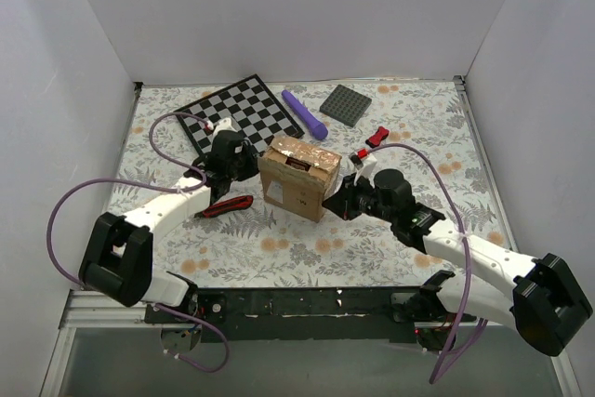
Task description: Unpack the express box
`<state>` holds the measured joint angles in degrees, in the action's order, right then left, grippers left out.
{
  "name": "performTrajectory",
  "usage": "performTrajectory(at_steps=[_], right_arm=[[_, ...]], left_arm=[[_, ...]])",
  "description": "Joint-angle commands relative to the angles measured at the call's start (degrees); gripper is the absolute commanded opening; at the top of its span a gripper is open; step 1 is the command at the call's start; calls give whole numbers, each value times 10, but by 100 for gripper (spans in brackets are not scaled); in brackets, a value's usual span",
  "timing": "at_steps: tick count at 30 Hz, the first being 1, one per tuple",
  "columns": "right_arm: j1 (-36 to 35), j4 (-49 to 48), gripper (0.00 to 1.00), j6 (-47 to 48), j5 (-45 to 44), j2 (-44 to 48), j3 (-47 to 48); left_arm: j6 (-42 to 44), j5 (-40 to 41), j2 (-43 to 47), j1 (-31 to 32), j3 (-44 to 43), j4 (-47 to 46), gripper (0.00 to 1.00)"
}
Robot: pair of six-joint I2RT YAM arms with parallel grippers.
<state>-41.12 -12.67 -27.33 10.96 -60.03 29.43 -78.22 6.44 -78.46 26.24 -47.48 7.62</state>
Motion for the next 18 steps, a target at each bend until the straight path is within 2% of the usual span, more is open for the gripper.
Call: performTrajectory(at_steps=[1,6,9,10,11,13,14,18], right_arm=[[-12,-70,13,-18,17,-17,7],[-12,-55,13,-7,-15,-15,20],[-11,-1,16,7,-55,8,32],[-11,13,20,11,-62,13,36],[-11,27,24,15,-75,25,47],[-10,67,36,25,-88,39,58],[-10,78,43,29,-91,52,62],[-11,120,51,50,-81,88,65]], left_arm=[[17,-42,-49,-17,-56,-86,6],[30,-31,-89,-35,-114,-26,8],[32,7,-81,-51,-128,8,19],[34,14,-76,-55,-137,18,24],[41,22,-65,-60,-139,33,37],[49,45,-50,-68,-149,53,51],[55,56,-43,-69,-161,80,62],[45,99,27,-70,-148,151,74]])
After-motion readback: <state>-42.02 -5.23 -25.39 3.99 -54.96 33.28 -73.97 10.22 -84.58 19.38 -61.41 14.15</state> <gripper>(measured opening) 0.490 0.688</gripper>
